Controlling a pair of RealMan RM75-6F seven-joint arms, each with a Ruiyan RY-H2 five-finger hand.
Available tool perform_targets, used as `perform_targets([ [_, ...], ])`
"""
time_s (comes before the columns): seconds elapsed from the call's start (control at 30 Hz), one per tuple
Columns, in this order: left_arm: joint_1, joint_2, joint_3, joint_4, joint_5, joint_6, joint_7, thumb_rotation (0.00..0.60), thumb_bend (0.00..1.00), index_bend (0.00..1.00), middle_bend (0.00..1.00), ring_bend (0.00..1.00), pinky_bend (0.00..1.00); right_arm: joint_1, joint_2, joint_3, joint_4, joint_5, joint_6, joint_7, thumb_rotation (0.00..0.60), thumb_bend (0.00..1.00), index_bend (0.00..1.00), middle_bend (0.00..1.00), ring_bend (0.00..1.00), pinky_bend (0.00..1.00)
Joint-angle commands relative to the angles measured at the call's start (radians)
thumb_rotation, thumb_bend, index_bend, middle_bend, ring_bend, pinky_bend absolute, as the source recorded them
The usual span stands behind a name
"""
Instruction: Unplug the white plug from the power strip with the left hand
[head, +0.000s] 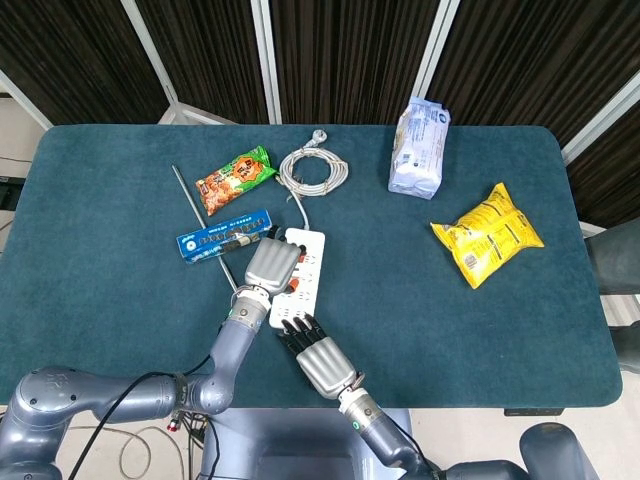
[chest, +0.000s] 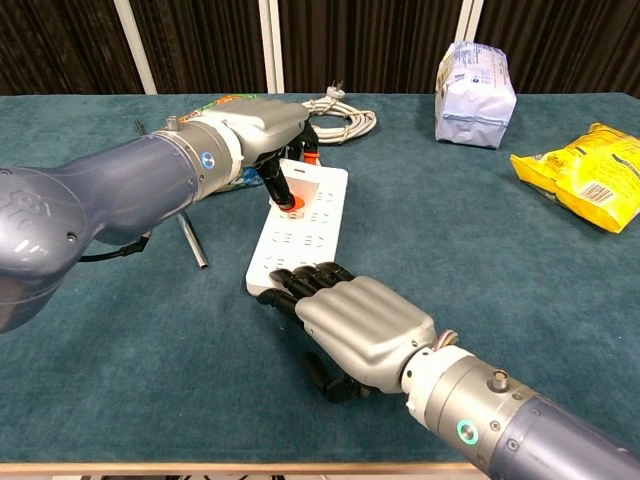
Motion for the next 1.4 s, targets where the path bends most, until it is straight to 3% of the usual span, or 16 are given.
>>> perform_targets([
  [0.03,0.000,0.000,0.001,-0.001,0.002,0.002,-0.003,0.600,0.41,0.80,0.86,0.36,0.14,-0.001,0.000,0.000,-0.001,0.001,0.000,0.000,0.600,0.72,0.09,0.01,0.00,0.00],
  [0.27,0.000,0.010,-0.008,-0.014,0.010,0.014,-0.015,0.600,0.41,0.80,0.86,0.36,0.14,-0.002,0.002,0.000,-0.008,-0.003,0.002,0.000,0.600,0.72,0.09,0.01,0.00,0.00],
  [0.7,0.002,0.074,-0.071,-0.088,0.034,0.054,-0.064,0.600,0.41,0.79,0.86,0.36,0.14,-0.002,0.011,0.023,-0.041,-0.043,0.043,0.010,0.600,0.72,0.09,0.01,0.00,0.00],
  [1.1,0.048,0.125,-0.017,-0.158,0.074,0.080,-0.090,0.600,0.41,0.79,0.86,0.36,0.14,0.008,0.076,0.099,-0.093,-0.094,0.112,0.007,0.600,0.72,0.09,0.01,0.00,0.00],
  [1.4,0.113,0.194,0.063,-0.264,0.114,0.115,-0.088,0.600,0.41,0.77,0.85,0.36,0.14,-0.011,0.181,0.125,-0.159,-0.094,0.149,0.022,0.600,0.72,0.09,0.01,0.00,0.00],
])
